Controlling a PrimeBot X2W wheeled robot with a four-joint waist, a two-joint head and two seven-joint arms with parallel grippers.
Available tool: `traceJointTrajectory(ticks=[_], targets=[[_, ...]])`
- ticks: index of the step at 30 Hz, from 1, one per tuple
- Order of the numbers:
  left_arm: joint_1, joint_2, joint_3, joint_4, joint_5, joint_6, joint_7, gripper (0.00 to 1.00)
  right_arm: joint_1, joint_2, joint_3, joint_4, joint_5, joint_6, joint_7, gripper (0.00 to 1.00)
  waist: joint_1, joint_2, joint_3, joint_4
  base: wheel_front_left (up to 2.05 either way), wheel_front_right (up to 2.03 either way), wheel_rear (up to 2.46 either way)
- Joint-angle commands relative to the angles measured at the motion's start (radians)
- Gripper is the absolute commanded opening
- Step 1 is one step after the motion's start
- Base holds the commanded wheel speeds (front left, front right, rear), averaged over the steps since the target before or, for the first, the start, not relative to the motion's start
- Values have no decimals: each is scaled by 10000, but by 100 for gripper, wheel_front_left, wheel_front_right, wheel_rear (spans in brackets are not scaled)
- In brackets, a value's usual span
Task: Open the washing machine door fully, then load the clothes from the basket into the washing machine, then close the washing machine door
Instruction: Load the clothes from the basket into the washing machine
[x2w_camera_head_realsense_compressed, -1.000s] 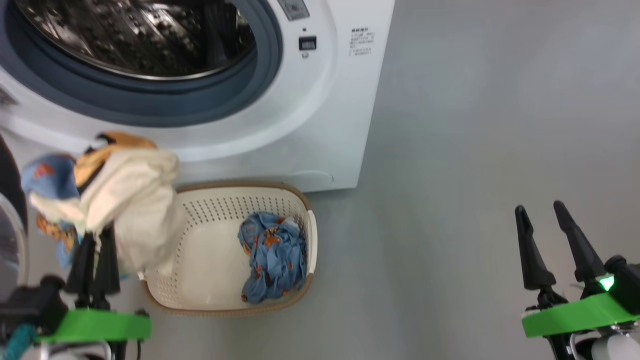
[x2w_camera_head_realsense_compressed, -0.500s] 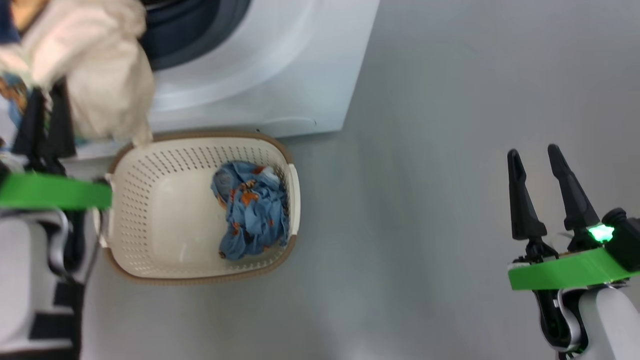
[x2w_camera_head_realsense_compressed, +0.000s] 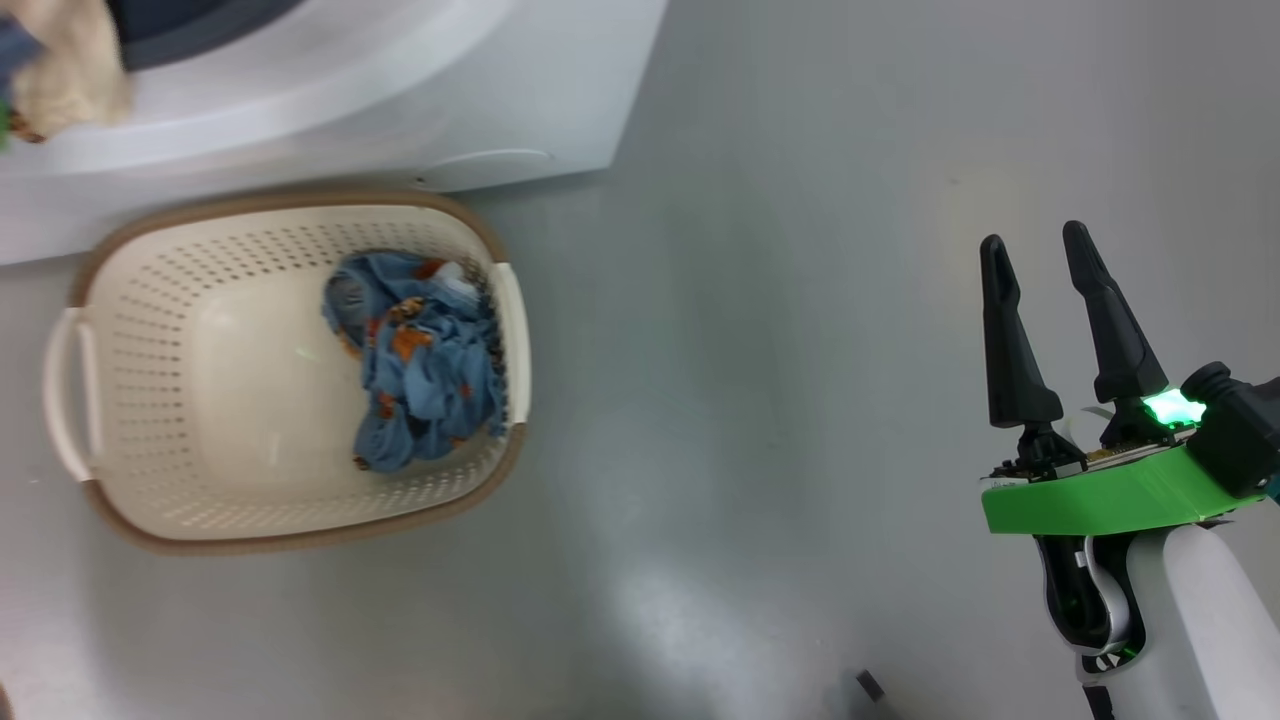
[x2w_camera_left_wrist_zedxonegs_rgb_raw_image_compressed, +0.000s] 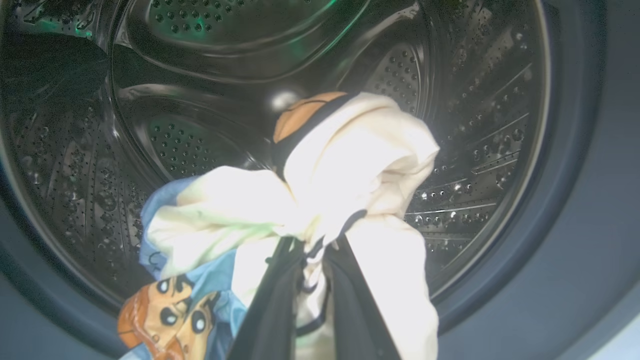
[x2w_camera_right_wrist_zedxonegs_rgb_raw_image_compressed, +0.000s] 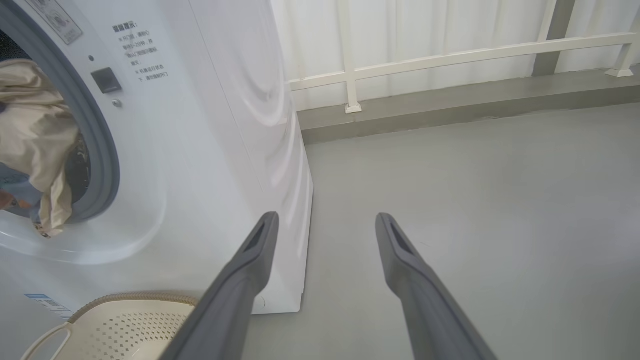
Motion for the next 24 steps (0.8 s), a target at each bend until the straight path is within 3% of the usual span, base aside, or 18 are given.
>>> traceJointTrajectory(ticks=[1,12,19,20,22,24], targets=[[-563,651,279,10,187,6,-63,0,9,10,250,-266,-97,46,-78,100,0,0,476,-524,0,0,0],[-2021,1061,595,-20,840,6,-63,0,-106,172,378,-356,-88,46,-78,100,0,0,919,-1052,0,0,0],[-2136,1000,971,-642,1176,20,-63,0,-140,255,449,-432,-110,46,-78,100,0,0,1074,-1151,0,0,0],[-2161,1020,995,-776,1277,24,-63,7,-145,264,488,-434,-112,46,-78,100,0,0,1090,-1154,0,0,0],[-2094,945,1135,-749,1292,30,-63,11,-151,276,570,-418,-125,46,-78,100,0,0,1074,-1153,0,0,0],[-1969,901,1092,-380,1349,25,-63,40,-152,286,626,-393,-132,46,-78,100,0,0,1035,-1147,0,0,0]])
